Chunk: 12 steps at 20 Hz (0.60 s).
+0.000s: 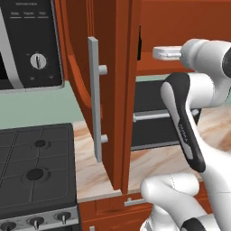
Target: Get the candle and the beer from the cabinet and move them to the dining counter.
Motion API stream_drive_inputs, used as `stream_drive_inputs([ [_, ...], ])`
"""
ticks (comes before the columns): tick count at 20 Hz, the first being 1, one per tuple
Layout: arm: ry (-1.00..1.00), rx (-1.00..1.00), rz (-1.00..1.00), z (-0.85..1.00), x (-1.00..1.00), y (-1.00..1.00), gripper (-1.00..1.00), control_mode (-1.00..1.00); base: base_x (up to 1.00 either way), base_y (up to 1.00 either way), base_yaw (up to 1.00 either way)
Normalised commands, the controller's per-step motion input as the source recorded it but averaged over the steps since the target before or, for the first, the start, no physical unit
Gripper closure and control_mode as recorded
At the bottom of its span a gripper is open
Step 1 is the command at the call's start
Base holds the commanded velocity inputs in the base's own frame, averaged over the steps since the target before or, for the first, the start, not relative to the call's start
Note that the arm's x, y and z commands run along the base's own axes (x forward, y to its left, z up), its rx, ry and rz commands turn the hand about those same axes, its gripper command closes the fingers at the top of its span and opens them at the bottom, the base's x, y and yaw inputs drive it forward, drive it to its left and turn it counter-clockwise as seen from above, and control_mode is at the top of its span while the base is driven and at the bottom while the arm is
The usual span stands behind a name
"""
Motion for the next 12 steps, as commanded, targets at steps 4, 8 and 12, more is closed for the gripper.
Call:
stream_drive_inputs([
  [4,0.00,0.00,0.00,0.00,0.39,0.00,-1.00,-1.00,0.00,0.00,0.00],
  [8,0.00,0.00,0.00,0.00,0.44,0.00,-1.00,-1.00,0.00,0.00,0.00],
  [12,0.00,0.00,0.00,0.00,0.31,0.00,-1.00,-1.00,0.00,0.00,0.00],
])
